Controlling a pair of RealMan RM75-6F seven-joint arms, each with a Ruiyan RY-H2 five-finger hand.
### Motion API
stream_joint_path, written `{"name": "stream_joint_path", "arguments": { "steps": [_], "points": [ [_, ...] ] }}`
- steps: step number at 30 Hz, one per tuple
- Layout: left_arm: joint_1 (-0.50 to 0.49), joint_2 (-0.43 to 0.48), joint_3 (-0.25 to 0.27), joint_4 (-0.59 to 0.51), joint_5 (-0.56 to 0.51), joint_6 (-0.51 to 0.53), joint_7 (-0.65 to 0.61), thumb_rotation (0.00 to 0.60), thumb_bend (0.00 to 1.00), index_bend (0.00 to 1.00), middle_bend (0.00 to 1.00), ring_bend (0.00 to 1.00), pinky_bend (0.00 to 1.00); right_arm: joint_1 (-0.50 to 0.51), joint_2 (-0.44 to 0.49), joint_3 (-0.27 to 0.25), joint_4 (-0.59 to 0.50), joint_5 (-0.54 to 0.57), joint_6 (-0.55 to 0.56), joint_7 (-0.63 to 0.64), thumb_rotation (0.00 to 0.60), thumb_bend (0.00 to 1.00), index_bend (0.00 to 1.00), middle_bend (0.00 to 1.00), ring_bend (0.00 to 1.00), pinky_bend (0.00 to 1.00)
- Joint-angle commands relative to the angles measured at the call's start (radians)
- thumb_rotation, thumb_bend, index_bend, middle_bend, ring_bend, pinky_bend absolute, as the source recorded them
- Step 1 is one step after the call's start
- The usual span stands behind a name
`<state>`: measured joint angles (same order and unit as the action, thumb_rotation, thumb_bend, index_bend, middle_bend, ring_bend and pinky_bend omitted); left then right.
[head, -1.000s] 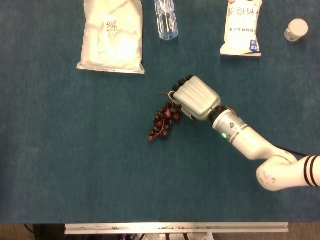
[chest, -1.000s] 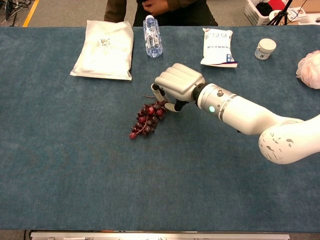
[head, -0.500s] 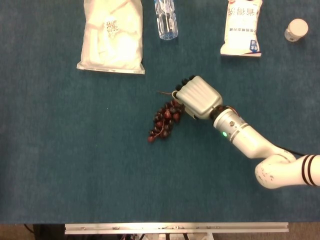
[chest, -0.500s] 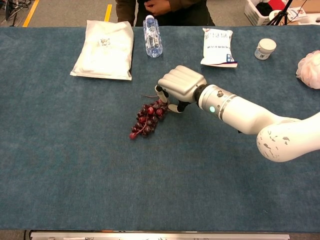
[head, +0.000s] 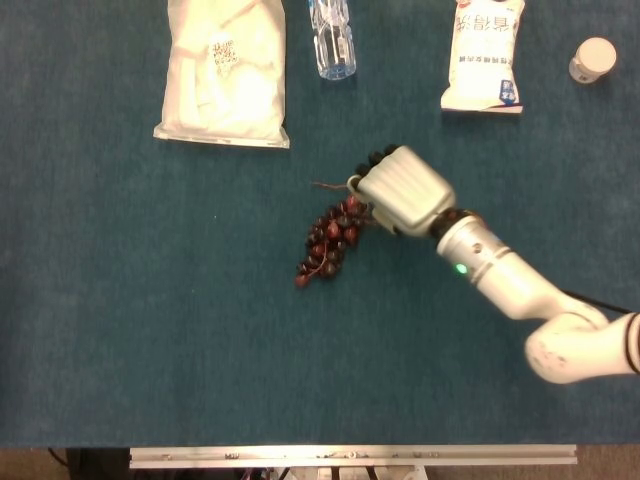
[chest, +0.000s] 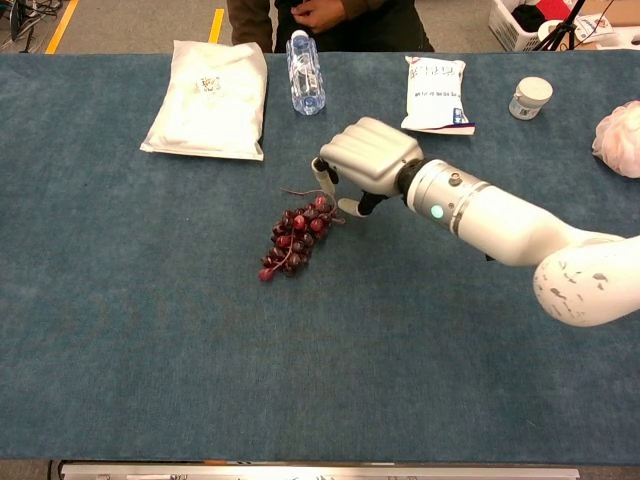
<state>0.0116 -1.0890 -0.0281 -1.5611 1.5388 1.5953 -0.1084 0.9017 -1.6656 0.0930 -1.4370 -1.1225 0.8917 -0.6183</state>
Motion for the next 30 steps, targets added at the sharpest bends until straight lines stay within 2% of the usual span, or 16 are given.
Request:
{"name": "stream_joint_path", "arguments": {
  "steps": [1,8,14,22,30],
  "points": [
    [-0.001,-0.001,-0.001,0.004,0.003,0.003,-0.005,0.6,0.25,0.32,0.31,0.23,0.17,-0.069,0.107,-0.014,-0.108,-0.011,0.098,-0.006,0.6,0.3,0.51,0.46,0.34,0.4],
    [-0.012,-0.003,-0.006,0.017,0.008,-0.005,-0.021,0.6,0.25,0.32,0.31,0.23,0.17,-0.259,0.358,-0.06,-0.291,-0.012,0.339,0.02,0.6,0.3,0.51,0.46,0.34,0.4],
    [-0.031,-0.009,-0.005,0.013,0.021,-0.025,-0.007,0.6,0.25,0.32,0.31,0.23,0.17,-0.416,0.531,-0.101,-0.368,-0.046,0.517,0.069,0.6,0.3,0.51,0.46,0.34,0.4],
    [-0.056,-0.03,-0.002,0.007,0.048,-0.041,0.04,0.6,0.25,0.32,0.31,0.23,0.17,-0.569,0.599,-0.162,-0.395,-0.131,0.643,0.119,0.6,0.3,0.51,0.46,0.34,0.4],
    [-0.059,-0.028,0.004,-0.013,0.058,-0.036,0.054,0.6,0.25,0.32,0.31,0.23,0.17,-0.665,0.6,-0.177,-0.384,-0.198,0.712,0.154,0.6,0.3,0.51,0.46,0.34,0.4]
  ]
}}
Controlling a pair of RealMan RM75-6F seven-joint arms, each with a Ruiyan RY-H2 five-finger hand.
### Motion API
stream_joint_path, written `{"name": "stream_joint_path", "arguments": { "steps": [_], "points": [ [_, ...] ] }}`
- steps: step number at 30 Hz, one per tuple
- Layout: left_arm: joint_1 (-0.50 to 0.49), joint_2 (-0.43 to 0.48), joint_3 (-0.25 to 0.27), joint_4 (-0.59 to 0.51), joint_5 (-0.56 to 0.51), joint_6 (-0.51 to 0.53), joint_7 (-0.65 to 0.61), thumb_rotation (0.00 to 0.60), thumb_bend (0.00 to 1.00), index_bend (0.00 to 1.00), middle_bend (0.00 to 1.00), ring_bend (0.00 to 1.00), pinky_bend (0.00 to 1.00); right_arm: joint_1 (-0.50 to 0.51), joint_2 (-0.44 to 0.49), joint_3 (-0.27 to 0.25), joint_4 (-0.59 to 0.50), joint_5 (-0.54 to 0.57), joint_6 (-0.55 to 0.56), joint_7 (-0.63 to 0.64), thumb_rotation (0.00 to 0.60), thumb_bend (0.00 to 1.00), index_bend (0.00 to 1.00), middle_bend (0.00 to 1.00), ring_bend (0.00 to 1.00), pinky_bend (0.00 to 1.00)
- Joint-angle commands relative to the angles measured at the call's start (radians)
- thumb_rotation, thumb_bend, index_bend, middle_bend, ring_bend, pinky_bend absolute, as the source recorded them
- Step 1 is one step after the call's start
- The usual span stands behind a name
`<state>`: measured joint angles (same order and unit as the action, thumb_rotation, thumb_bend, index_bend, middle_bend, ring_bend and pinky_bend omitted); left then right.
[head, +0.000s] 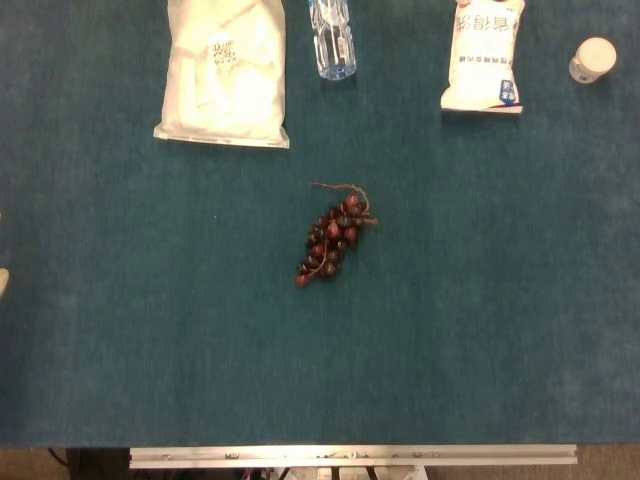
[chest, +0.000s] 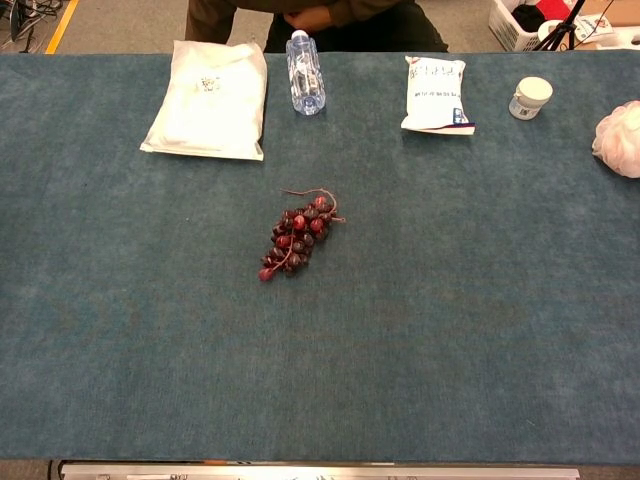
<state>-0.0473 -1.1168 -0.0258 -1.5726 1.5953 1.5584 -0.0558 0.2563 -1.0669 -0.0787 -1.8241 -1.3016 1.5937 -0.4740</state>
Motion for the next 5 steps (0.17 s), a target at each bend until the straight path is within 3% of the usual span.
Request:
{"name": "stream_joint_path", "arguments": {
  "steps": [1,5],
  "points": [
    [0.001,0.0,0.003,-0.003,0.003,0.003,0.004,0.6,0.25,0.32,0.31,0.23,0.17,-0.028,0.001,-0.005,0.004,-0.028,0.012,0.011,0.6,0.3,0.51,0.46,0.34,0.4],
    [0.002,-0.002,0.005,-0.003,0.003,0.005,0.011,0.6,0.25,0.32,0.31,0.23,0.17,-0.045,-0.001,0.001,0.003,-0.049,0.008,0.015,0.6,0.3,0.51,0.46,0.34,0.4]
  ]
}}
